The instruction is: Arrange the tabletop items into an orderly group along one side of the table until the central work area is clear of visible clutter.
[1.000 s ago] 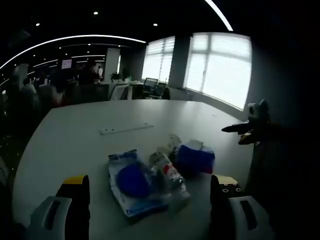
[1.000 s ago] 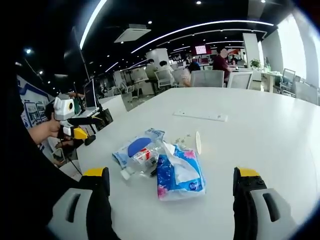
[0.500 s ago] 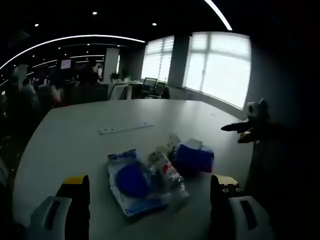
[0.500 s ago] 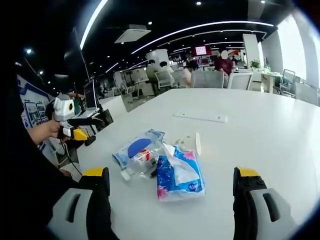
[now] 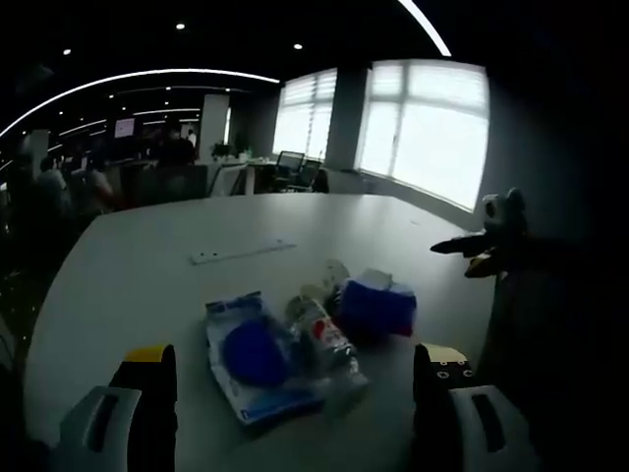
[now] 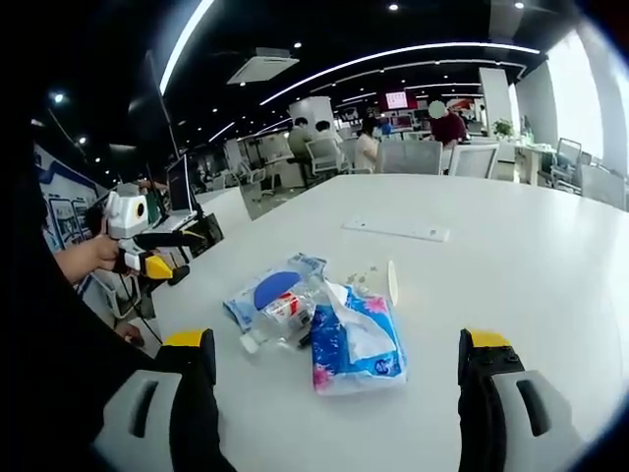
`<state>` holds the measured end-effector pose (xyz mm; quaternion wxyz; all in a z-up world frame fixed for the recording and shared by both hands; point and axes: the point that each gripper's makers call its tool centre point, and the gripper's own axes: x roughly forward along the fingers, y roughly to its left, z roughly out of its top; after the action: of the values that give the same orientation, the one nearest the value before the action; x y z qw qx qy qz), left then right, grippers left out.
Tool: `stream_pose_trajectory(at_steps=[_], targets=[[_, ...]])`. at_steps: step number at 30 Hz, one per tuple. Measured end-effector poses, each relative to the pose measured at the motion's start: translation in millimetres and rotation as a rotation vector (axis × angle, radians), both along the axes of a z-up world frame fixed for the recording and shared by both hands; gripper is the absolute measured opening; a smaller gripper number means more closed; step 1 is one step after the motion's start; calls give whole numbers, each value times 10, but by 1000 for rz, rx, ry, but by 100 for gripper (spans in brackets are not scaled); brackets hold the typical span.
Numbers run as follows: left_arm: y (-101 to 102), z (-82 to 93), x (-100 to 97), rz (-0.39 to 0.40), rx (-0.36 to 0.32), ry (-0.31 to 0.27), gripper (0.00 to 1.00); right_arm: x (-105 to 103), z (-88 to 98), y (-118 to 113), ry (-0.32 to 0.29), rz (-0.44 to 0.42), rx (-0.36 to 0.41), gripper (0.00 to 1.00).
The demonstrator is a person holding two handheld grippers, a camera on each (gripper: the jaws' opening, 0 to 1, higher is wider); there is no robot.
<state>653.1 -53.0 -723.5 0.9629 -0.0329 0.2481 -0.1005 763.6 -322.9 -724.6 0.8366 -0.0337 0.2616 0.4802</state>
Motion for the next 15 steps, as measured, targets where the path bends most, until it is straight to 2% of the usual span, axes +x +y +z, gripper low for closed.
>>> stream_pose_trajectory(at_steps=[15], targets=[[25, 30, -27, 9, -4, -8, 99, 14, -5, 10, 6, -11, 15, 99]])
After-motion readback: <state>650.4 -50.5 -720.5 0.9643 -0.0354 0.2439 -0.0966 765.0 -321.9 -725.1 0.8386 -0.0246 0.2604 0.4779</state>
